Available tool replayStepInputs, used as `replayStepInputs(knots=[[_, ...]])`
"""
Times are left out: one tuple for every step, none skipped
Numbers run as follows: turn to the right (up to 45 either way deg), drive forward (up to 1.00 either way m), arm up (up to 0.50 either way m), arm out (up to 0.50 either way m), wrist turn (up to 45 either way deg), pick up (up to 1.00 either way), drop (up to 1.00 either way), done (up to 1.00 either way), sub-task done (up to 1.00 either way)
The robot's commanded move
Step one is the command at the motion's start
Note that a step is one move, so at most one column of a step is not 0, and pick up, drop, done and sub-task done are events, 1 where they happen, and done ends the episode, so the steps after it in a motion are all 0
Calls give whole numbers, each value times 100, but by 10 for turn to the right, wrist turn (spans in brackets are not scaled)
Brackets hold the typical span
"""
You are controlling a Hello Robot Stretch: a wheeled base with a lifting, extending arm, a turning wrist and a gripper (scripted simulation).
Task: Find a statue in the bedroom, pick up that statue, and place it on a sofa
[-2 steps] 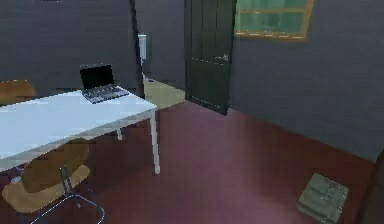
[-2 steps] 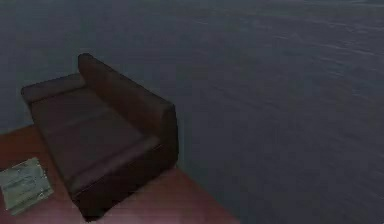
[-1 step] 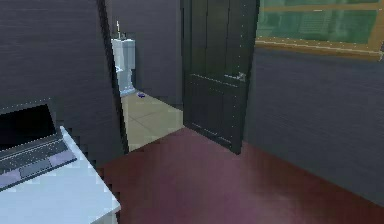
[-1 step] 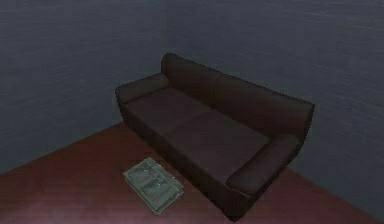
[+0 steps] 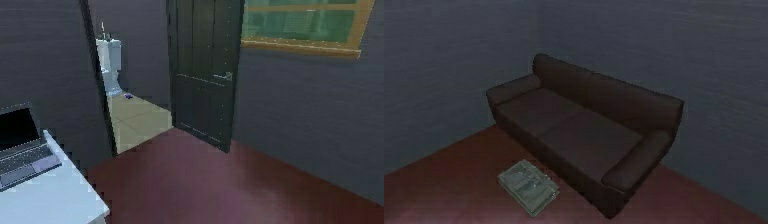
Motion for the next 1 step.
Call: replayStepInputs(knots=[[0, 70, 0, 0, 0, 0, 0, 0, 0]])
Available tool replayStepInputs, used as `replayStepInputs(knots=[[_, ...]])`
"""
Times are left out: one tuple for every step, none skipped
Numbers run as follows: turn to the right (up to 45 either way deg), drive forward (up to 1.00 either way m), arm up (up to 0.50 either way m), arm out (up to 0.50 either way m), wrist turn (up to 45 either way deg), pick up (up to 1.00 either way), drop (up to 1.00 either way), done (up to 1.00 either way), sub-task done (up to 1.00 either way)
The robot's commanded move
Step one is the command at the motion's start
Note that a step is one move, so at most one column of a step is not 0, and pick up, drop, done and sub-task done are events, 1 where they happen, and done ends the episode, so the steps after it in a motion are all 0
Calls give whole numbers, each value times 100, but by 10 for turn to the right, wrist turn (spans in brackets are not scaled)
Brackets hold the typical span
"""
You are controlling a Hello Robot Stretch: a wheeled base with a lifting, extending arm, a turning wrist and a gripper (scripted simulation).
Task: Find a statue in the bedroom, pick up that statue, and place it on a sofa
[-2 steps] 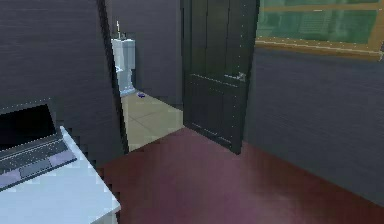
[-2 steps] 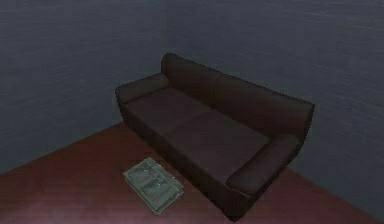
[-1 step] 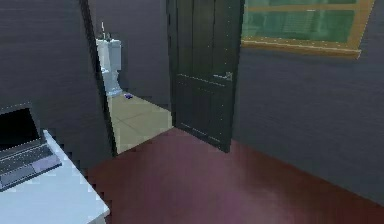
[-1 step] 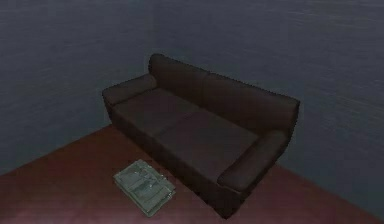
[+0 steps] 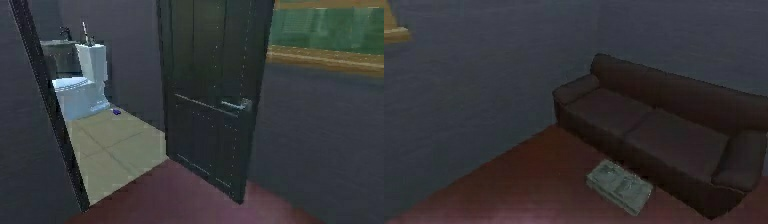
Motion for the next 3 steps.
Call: replayStepInputs(knots=[[-150, 0, 0, 0, 0, 0, 0, 0, 0], [0, 100, 0, 0, 0, 0, 0, 0, 0], [-60, 0, 0, 0, 0, 0, 0, 0, 0]])
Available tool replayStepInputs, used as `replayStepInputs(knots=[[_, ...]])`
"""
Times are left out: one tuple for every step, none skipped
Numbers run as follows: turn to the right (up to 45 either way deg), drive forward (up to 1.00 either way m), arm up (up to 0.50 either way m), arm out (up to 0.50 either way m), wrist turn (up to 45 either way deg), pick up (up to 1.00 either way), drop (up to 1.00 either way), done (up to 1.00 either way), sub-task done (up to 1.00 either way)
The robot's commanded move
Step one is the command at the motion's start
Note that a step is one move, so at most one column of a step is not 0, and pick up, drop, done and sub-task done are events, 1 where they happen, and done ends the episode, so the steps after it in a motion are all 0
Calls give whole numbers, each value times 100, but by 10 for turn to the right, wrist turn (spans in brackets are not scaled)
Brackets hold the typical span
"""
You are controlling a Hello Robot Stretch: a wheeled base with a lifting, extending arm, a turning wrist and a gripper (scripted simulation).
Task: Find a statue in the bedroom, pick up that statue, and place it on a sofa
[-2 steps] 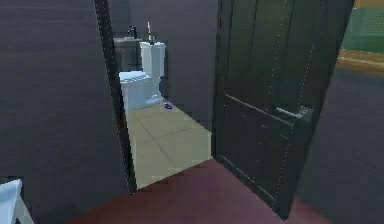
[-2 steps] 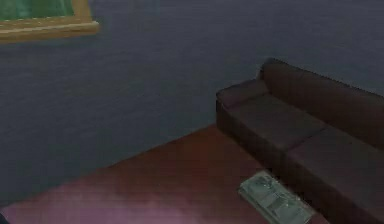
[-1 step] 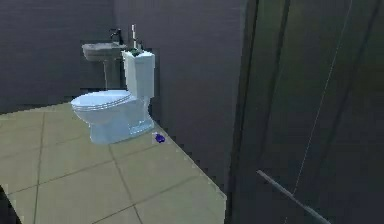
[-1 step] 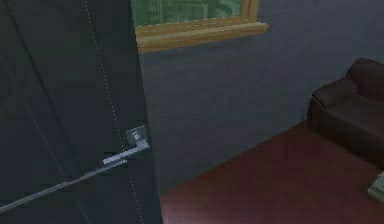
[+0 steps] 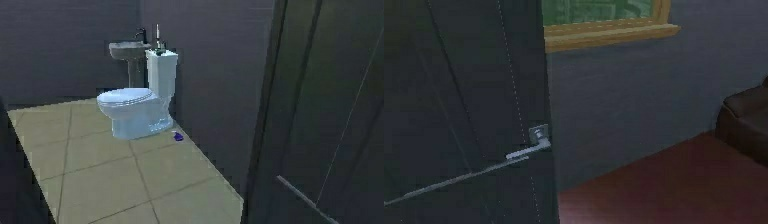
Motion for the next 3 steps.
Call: replayStepInputs(knots=[[0, 35, 0, 0, 0, 0, 0, 0, 0], [-240, 0, 0, 0, 0, 0, 0, 0, 0], [0, 75, 0, 0, 0, 0, 0, 0, 0]])
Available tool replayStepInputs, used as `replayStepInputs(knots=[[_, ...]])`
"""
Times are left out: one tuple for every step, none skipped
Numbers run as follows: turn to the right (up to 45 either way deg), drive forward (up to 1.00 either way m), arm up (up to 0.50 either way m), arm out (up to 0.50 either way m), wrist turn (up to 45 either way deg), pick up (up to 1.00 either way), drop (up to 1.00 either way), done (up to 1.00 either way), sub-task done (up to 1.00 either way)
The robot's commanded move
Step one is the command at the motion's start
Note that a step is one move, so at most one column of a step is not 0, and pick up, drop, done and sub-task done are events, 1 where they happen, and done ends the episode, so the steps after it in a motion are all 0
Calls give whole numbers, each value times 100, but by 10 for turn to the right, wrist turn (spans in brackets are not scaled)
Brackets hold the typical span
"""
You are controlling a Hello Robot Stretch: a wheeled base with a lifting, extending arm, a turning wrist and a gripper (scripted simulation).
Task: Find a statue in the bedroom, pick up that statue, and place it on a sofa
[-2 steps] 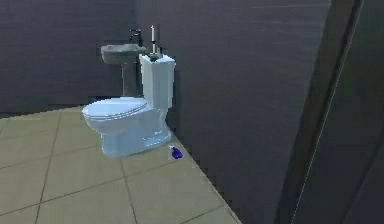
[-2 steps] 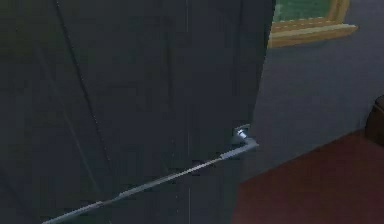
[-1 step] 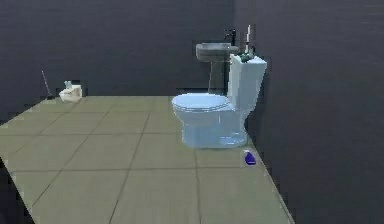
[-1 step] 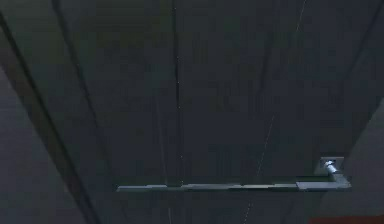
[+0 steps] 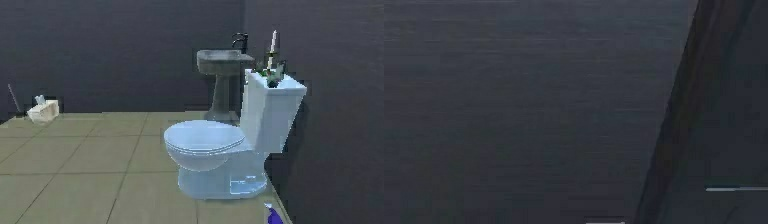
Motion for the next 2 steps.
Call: replayStepInputs(knots=[[-450, 0, 0, 0, 0, 0, 0, 0, 0], [-90, 0, 0, 0, 0, 0, 0, 0, 0]])
